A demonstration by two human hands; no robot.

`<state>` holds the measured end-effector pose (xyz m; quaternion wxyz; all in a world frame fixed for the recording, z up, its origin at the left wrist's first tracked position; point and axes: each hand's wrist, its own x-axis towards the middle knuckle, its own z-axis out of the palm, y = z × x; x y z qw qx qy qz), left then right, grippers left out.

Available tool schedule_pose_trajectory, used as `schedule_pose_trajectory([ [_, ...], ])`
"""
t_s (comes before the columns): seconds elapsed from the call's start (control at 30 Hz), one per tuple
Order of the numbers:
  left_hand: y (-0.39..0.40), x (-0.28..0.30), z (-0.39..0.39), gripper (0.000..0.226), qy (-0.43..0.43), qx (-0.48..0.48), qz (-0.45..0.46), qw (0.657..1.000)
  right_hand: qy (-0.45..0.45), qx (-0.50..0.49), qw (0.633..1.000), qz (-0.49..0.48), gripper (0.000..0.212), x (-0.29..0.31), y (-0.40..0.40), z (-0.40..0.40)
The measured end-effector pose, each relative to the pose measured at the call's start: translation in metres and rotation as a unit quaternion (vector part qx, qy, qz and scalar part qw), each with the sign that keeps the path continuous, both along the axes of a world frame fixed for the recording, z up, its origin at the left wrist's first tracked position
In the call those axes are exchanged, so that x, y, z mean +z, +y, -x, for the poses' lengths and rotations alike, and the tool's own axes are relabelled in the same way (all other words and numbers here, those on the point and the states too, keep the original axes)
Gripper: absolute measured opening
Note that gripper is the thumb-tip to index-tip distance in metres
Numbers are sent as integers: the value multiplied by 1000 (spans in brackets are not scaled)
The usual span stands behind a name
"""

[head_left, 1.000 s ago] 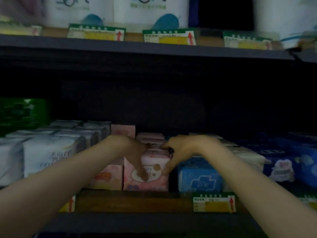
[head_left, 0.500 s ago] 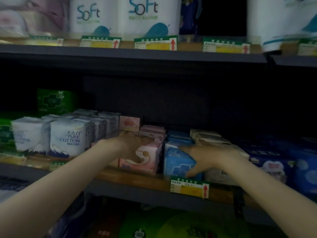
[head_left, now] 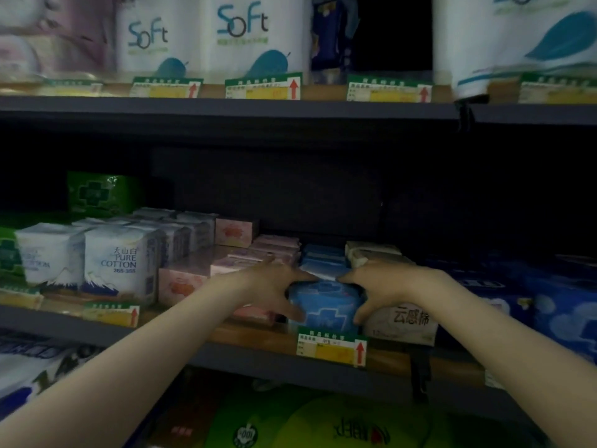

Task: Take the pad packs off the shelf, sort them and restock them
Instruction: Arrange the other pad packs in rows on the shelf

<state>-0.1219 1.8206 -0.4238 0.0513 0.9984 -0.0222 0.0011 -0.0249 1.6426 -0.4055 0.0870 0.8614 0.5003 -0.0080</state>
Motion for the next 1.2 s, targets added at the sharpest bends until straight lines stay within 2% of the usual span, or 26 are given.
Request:
schedule_pose_trajectory([
  [0.07,0,-1,-7,74,-7,13,-35,999,-25,8,1000,2,61,-3,4,-2],
  [0.17,2,2,-14,72,-20,29,-125,991,-112,7,993,23,51,-10,14,-4],
  [0.27,5,0,-19,72,-25,30,-142,989,-185,0,982,50,43,-13,22,-6],
  [0.37,10,0,-24,73,-22,24,-164,986,-220,7,975,39,42,-16,21,-9],
  [0.5,11,3,-25,85,-23,21,-180,983,-221,23,975,20,51,-15,17,-11],
  [0.57,9,2,-26,91,-8,25,-167,986,-195,28,980,14,50,-15,17,-11],
  [0.63,7,-3,-29,95,8,31,-150,988,-131,35,991,1,49,-15,16,-11],
  [0.77,8,-15,-31,99,-29,15,-221,975,21,15,1000,-16,68,-12,15,-12],
  [0.93,2,-14,-33,95,-41,14,-244,969,4,6,1000,-24,68,-16,26,-16],
  [1.07,-2,-7,-37,96,-24,15,-239,971,96,-51,994,0,78,11,28,-20],
  [1.13,0,-1,-39,96,-2,15,-233,972,162,-69,982,-66,64,22,31,-34],
  [1.2,4,3,-41,98,19,16,-205,978,125,-95,984,-79,47,23,38,-51],
])
